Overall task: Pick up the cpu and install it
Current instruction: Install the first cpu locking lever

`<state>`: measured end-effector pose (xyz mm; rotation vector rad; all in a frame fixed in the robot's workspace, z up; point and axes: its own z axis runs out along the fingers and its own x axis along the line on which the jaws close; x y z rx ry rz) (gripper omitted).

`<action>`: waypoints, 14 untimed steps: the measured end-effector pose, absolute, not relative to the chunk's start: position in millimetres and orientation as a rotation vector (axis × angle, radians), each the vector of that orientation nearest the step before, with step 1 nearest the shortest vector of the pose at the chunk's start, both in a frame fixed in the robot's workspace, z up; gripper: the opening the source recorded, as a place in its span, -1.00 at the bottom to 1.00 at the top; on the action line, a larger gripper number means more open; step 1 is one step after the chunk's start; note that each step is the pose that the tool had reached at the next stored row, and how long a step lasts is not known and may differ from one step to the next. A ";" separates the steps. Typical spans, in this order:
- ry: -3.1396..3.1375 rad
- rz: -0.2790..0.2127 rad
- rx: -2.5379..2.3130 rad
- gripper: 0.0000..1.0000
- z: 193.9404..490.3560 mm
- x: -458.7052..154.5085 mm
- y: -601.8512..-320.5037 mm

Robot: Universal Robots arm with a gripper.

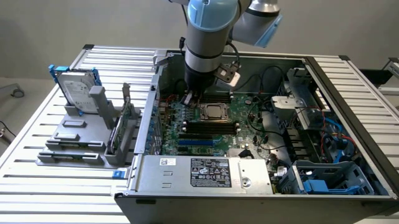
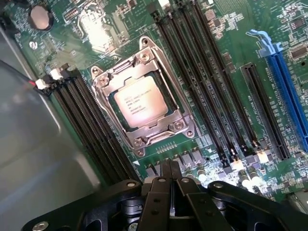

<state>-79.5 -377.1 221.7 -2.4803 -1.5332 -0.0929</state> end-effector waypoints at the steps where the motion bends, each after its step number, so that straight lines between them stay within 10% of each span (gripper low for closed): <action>1: -1.548 -0.091 -2.471 -0.79 221.6 -79.5 -376.2; 14: -1.739 -0.070 -2.368 -0.79 220.9 -79.5 -370.9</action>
